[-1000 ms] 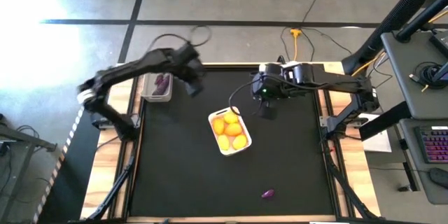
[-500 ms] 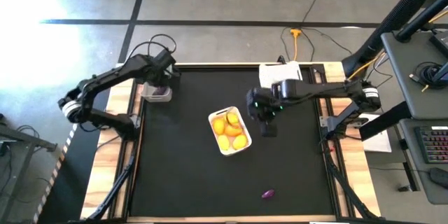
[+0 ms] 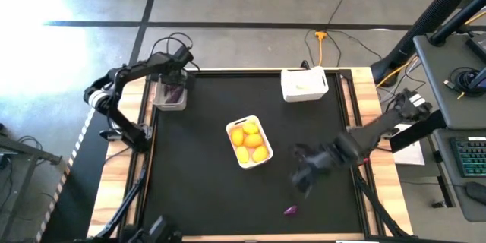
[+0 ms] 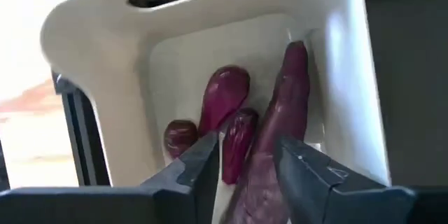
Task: Sort produce into baskets
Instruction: Put the eggplant into the gray bin
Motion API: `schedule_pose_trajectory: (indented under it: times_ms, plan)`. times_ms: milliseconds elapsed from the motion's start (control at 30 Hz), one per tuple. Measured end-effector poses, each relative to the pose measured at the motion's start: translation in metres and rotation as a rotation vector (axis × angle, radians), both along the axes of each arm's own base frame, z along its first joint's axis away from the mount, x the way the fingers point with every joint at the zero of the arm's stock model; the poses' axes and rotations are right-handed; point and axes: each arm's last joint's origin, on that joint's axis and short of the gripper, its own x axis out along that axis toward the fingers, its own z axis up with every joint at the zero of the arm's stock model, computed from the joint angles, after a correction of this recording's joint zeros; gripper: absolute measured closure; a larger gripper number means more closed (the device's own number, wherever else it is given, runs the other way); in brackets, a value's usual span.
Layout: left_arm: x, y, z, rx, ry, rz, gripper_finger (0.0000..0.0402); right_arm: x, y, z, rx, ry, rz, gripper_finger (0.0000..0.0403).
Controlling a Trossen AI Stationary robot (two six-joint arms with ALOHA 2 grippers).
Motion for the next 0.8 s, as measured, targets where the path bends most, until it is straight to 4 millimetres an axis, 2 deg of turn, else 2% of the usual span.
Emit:
schedule_pose_trajectory:
  times_ms: [133, 200, 300, 400, 500, 600, 700, 800]
  plan:
    - [0.005, 0.01, -0.002, 0.021, 0.014, -0.089, 0.0265, -0.002, 0.043, -0.007, 0.079, -0.089, -0.13, 0.0393]
    - [0.007, 0.008, -0.002, 0.0, 0.01, -0.157, 0.0254, 0.0, 0.06, -0.015, 0.087, -0.114, -0.16, 0.0393]
    - [0.013, 0.0, 0.009, -0.01, -0.052, -0.26, 0.0239, 0.007, 0.078, -0.032, 0.039, -0.1, -0.113, 0.0393]
    - [0.019, -0.017, 0.029, 0.014, -0.16, -0.339, 0.023, 0.012, 0.092, -0.055, -0.027, -0.032, -0.007, 0.0393]
    - [0.03, -0.044, 0.055, 0.022, -0.34, -0.437, 0.0226, 0.017, 0.1, -0.08, -0.075, 0.062, 0.145, 0.0393]
    - [0.04, -0.083, 0.078, 0.024, -0.474, -0.549, 0.0226, 0.019, 0.108, -0.105, -0.055, 0.197, 0.407, 0.0392]
    - [0.048, -0.125, 0.096, 0.086, -0.513, -0.662, 0.0226, 0.02, 0.114, -0.123, 0.022, 0.299, 0.569, 0.0384]
    - [0.049, -0.159, 0.108, 0.194, -0.487, -0.667, 0.0226, 0.02, 0.117, -0.132, 0.021, 0.317, 0.648, 0.037]
